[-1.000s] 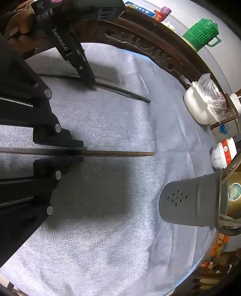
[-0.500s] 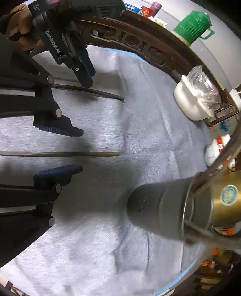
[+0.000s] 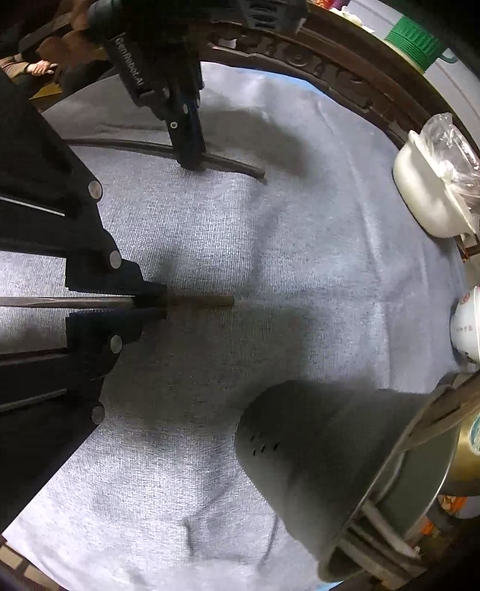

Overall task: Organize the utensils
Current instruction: 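Close the right tool on a chopstick while the left tool closes on another, then lift both held chopsticks and carry them toward the grey cup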

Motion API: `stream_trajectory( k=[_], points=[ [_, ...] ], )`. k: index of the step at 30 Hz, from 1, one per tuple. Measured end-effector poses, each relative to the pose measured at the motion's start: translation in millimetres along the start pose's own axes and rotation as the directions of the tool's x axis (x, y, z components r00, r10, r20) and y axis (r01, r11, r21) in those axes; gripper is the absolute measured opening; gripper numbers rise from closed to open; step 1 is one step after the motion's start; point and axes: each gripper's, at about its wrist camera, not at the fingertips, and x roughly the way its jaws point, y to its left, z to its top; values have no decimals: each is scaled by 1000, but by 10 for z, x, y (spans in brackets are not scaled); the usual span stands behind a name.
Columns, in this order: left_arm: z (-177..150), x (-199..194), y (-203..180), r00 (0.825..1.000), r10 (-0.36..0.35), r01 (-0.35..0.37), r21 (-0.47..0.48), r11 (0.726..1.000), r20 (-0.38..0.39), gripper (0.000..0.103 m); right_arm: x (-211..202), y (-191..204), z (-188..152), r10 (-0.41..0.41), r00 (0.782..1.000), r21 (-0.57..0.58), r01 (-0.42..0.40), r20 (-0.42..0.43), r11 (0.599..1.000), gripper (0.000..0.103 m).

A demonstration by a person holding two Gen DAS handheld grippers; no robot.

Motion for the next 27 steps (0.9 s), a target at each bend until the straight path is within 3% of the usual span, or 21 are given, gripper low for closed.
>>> stream_trajectory(
  k=[5, 6, 8, 11, 13, 15, 17, 18, 19, 20, 22, 24, 27],
  points=[
    [12, 36, 24, 1000, -8, 8, -6, 1000, 27, 6, -6, 37, -46, 7, 1000, 19, -8, 30, 1000, 6],
    [-54, -34, 66, 997, -20, 21, -20, 1000, 70, 6, -70, 11, -121, 31, 997, 37, -34, 68, 999, 6],
    [-235, -279, 144, 976, -74, 84, -41, 996, 203, 6, -259, -5, -306, 82, 981, 68, -95, 173, 993, 6],
    [-518, -682, 223, 903, -79, 117, -65, 991, 422, 6, -685, -32, -611, 86, 923, 99, -132, 374, 986, 6],
    [-658, -917, 221, 821, -57, 122, -77, 990, 567, 6, -973, -61, -732, 40, 862, 124, -119, 506, 985, 6],
    [-709, -1067, 169, 745, -2, 81, -88, 993, 667, 6, -1223, -68, -826, -31, 777, 148, -80, 628, 986, 6],
    [-707, -1145, 71, 683, 37, 45, -92, 995, 729, 6, -1378, -74, -881, -92, 701, 175, -47, 708, 983, 6],
    [-701, -1160, 3, 639, 77, 2, -101, 995, 766, 6, -1428, -30, -905, -131, 654, 181, -9, 745, 983, 6],
    [-676, -1169, -56, 588, 116, -46, -110, 993, 801, 6, -1469, -44, -903, -159, 625, 187, 21, 764, 982, 6],
    [-678, -1159, -99, 558, 136, -73, -115, 991, 819, 6, -1471, -29, -916, -185, 588, 196, 46, 788, 980, 6],
    [-614, -1060, -167, 518, 169, -101, -136, 986, 838, 6, -1490, -38, -882, -226, 542, 216, 83, 809, 973, 6],
    [-555, -974, -218, 493, 199, -126, -157, 980, 847, 6, -1439, 19, -872, -264, 501, 229, 131, 824, 965, 6],
    [-592, -972, -262, 450, 246, -173, -187, 967, 858, 6, -1352, 58, -854, -290, 477, 234, 173, 830, 957, 6]
  ],
)
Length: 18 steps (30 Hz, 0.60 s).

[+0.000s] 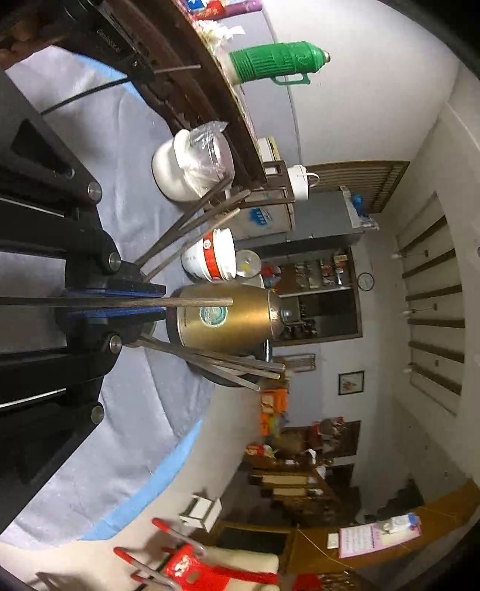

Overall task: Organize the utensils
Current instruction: 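Lift both held chopsticks and carry them toward the grey cup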

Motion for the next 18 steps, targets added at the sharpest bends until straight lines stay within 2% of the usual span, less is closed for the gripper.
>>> stream_trajectory(
  k=[4, 8, 15, 18],
  points=[
    [-2, -209, 102, 999, 20, -21, 32, 999, 37, 7, -80, 68, -109, 3, 1000, -24, -3, -14, 1000, 6],
    [75, -478, 185, 999, -19, 18, 31, 999, 41, 7, -230, -26, -159, 16, 1000, -23, -16, -10, 1000, 6],
    [7, -1000, 354, 995, -88, 87, 6, 996, 37, 8, -705, -162, -286, 30, 1000, -18, -30, -8, 999, 6],
    [-53, -1158, 393, 994, -99, 99, 4, 995, 37, 8, -879, -284, -298, 35, 999, 28, -35, -13, 999, 6]
  ],
)
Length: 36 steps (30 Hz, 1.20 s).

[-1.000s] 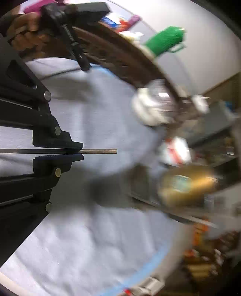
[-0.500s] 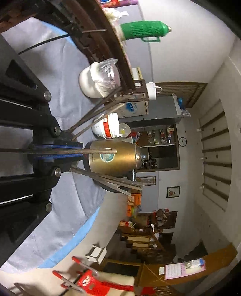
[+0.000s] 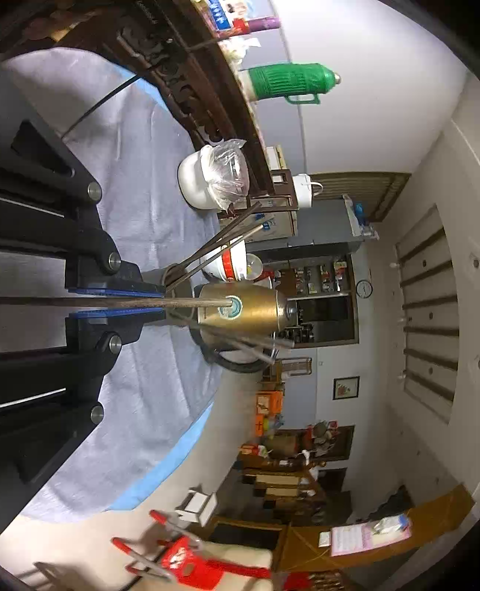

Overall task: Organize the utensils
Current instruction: 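Lift both held chopsticks and carry them toward the grey cup, then bring both held chopsticks above the grey cup opening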

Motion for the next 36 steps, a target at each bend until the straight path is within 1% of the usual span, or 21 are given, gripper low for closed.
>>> stream_trajectory(
  k=[2, 6, 8, 9, 11, 15, 20, 24, 28, 36],
  points=[
    [-27, -50, -11, 1000, -4, 4, 1, 1000, 1, 8, -37, -77, 89, 5, 1000, 36, -6, 15, 999, 6],
    [-8, -31, -41, 1000, -14, 14, -6, 1000, -9, 8, 126, -123, 354, 22, 997, 83, -28, 74, 996, 6],
    [-2, -10, -40, 1000, -12, 12, -11, 1000, -12, 8, 303, -90, 428, 1, 994, 77, -10, 109, 997, 6],
    [-3, -6, -43, 1000, -8, 8, -10, 1000, -12, 8, 393, -78, 439, -2, 993, 81, -8, 119, 997, 6],
    [-2, 1, -49, 1000, 1, -1, -12, 1000, -13, 8, 547, -46, 426, -31, 990, 66, 22, 138, 998, 6],
    [0, 15, -79, 1000, 8, -9, -5, 1000, -12, 8, 795, -110, 346, -49, 992, 95, 38, 119, 995, 6],
    [-2, 24, -112, 1000, 12, -12, 11, 1000, -6, 8, 901, -343, 235, -89, 993, 133, 78, 83, 988, 7],
    [4, 23, -126, 1000, 4, -4, 11, 1000, -11, 8, 740, -458, 207, -102, 991, 114, 91, 92, 989, 7],
    [-1, 14, -125, 1000, -3, 3, 9, 1000, -18, 7, 475, -471, 197, -88, 991, 84, 79, 102, 993, 8],
    [-7, -53, -96, 999, -15, 15, 0, 1000, -31, 7, -222, -278, 145, 6, 993, -49, 0, 114, 999, 8]
  ],
)
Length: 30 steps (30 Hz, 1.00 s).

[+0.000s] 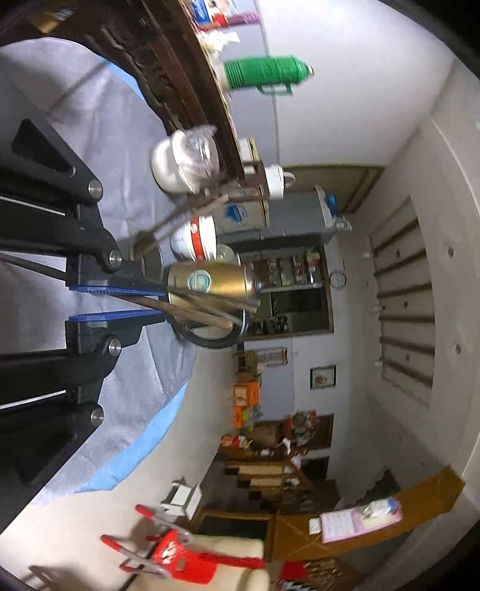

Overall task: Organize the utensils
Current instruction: 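Bring both held chopsticks above the grey cup opening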

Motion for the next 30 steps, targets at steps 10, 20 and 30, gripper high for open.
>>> stream_trajectory(
  k=[10, 20, 30],
  points=[
    [-90, -203, 7, 999, -30, 30, -4, 1000, -16, 7, -525, 211, -162, 56, 998, -17, -57, -37, 998, 7],
    [-115, -258, 13, 999, -45, 45, -15, 999, -23, 7, -579, 315, -212, 59, 997, -31, -60, -50, 998, 7],
    [-17, -172, -128, 997, -7, 9, 17, 1000, -75, 7, -494, 393, -58, 78, 996, -39, -80, -36, 996, 6]
  ],
)
